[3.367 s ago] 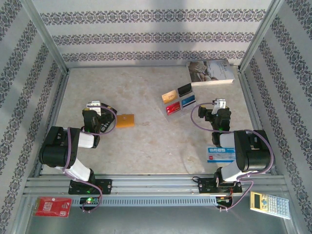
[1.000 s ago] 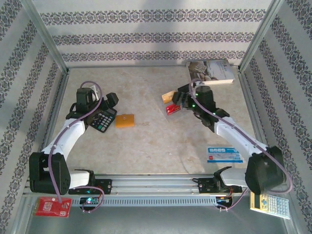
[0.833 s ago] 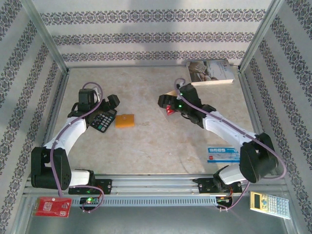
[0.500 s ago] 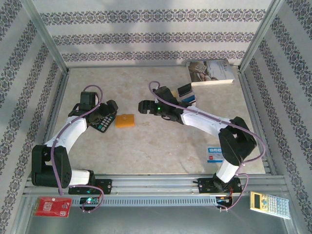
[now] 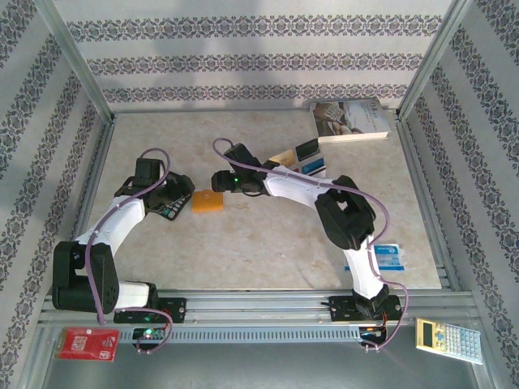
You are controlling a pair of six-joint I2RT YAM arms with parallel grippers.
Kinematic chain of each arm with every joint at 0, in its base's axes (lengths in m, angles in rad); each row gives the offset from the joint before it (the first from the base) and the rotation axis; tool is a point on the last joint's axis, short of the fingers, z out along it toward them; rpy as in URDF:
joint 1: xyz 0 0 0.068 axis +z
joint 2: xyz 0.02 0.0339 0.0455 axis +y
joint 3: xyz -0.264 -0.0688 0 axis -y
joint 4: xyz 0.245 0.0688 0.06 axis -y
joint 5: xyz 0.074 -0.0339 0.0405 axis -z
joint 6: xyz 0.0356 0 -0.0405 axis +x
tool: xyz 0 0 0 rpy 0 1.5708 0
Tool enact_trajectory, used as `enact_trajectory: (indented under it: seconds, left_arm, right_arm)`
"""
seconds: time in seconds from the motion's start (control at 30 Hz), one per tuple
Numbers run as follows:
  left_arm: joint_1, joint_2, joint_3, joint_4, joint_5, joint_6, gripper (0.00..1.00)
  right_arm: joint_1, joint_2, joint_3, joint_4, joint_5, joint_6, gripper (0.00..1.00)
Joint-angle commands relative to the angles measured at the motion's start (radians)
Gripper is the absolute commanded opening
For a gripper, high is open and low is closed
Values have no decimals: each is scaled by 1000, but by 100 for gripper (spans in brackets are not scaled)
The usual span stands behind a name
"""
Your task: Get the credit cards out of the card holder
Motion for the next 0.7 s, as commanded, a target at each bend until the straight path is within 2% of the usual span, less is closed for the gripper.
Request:
enact_trajectory:
  seconds: [0.0,0.23,0.43,0.67]
  left_arm:
    - [4,-28,-19,-3,1,-42,86]
    - [4,-25,-27,2,7,-52,81]
    - [4,-10,-30,19,26,-62,76]
    - [3,5,-39,33,55,-81,71]
  right_arm:
    - [2,85,122,-74,-17,-53,59]
    - [11,175,224,-141,-73,-117,49]
    - [19,187,256,-244,-76,-157,45]
    - [44,190,226,-272,-61,-175,44]
